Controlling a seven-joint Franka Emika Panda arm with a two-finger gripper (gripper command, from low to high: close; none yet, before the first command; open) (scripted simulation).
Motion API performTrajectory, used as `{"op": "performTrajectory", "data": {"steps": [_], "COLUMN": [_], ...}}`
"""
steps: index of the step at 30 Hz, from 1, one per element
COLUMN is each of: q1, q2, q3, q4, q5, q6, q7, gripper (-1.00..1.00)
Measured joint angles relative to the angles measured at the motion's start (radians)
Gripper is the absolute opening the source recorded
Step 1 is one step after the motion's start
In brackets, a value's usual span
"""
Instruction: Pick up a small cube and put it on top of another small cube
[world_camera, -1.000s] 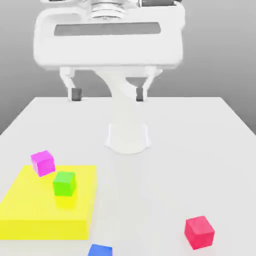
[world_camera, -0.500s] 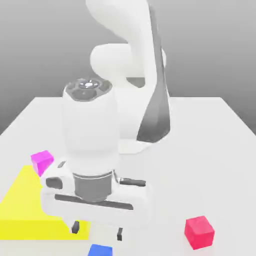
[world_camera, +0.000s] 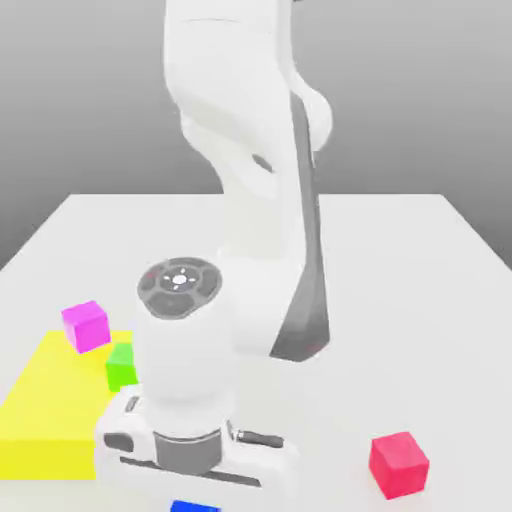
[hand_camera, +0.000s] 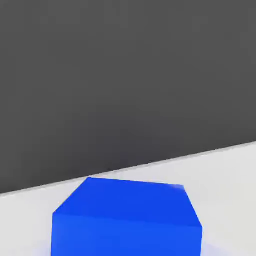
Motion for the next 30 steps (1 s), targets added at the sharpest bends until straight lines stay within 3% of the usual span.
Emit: {"op": "performTrajectory", "data": {"steps": [11,20,26,27,30], "q1": [-0.161,-0.373,-0.397,-0.394,-0.394], "q2": [-0.398,-0.729,-0.631,-0.603,-0.603], "q3": [-0.186,-0.246,-0.281,-0.284,-0.284], "q4": [-0.25,-0.467,-0.539,-0.546,-0.546], "q5": [-0.085,-0.191,-0.181,-0.175,-0.175], "q6": [-0.144,-0.253,-0.083,-0.049,-0.049], "q7": [0.23,0.459,0.475,0.471,0.471], "gripper": [-1.0,-1.0,-1.0,1.0,1.0]}}
